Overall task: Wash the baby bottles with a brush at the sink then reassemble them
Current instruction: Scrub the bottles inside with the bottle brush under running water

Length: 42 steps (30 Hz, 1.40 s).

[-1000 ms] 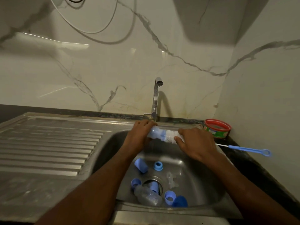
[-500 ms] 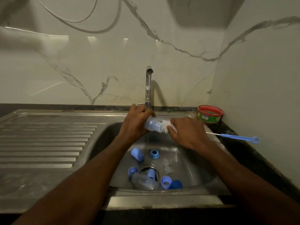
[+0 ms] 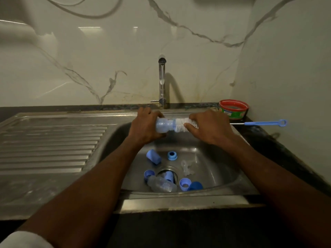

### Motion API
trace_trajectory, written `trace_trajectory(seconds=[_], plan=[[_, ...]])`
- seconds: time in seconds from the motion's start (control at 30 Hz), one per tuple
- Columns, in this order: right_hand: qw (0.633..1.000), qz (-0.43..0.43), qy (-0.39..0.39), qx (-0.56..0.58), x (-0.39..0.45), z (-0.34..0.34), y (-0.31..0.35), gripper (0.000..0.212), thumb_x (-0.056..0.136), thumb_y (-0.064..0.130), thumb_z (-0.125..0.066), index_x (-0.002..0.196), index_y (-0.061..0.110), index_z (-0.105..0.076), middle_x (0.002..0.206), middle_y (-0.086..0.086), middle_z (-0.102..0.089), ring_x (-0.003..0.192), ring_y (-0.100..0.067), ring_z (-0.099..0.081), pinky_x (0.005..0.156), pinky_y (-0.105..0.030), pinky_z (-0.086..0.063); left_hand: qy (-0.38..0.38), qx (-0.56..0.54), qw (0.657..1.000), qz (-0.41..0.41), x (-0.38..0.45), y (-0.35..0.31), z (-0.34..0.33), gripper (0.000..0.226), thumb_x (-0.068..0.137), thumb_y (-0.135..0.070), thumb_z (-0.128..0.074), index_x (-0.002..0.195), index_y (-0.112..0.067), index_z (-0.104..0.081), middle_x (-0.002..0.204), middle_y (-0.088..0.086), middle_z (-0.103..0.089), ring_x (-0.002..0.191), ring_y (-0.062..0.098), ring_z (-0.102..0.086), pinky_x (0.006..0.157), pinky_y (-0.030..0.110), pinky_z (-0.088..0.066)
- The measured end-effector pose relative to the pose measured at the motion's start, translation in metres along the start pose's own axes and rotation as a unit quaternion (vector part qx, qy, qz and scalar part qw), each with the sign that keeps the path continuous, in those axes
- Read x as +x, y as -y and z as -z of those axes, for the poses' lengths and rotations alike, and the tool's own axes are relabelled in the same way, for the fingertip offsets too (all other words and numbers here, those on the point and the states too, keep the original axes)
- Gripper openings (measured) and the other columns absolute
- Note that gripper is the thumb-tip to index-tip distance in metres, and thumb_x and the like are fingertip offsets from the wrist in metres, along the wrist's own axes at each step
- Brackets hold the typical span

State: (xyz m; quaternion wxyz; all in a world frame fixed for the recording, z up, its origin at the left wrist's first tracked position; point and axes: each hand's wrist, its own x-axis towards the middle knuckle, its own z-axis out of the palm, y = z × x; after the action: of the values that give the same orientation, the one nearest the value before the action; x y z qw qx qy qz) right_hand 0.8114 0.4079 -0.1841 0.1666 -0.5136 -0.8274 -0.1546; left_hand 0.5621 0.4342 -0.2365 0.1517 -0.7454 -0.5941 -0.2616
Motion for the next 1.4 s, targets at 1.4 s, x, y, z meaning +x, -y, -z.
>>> trace_trajectory(seconds=[1.4], plan=[[0.999, 0.007, 0.044, 0.004, 0.004, -0.009, 0.007, 0.044, 0.101, 0.059, -0.043, 0.138, 0.038, -0.052, 0.117, 0.002, -0.069, 0.100, -0.019, -0.064, 0.088, -0.038, -0.052, -0.001, -0.015, 0.997, -0.071, 0.008, -0.005, -0.005, 0.059, 0.071, -0.035, -0.087, 0.122, -0.025, -0.060, 0.127, 0.005, -0.048, 0.115, 0.023, -0.041, 0.094, 0.038, -0.044]])
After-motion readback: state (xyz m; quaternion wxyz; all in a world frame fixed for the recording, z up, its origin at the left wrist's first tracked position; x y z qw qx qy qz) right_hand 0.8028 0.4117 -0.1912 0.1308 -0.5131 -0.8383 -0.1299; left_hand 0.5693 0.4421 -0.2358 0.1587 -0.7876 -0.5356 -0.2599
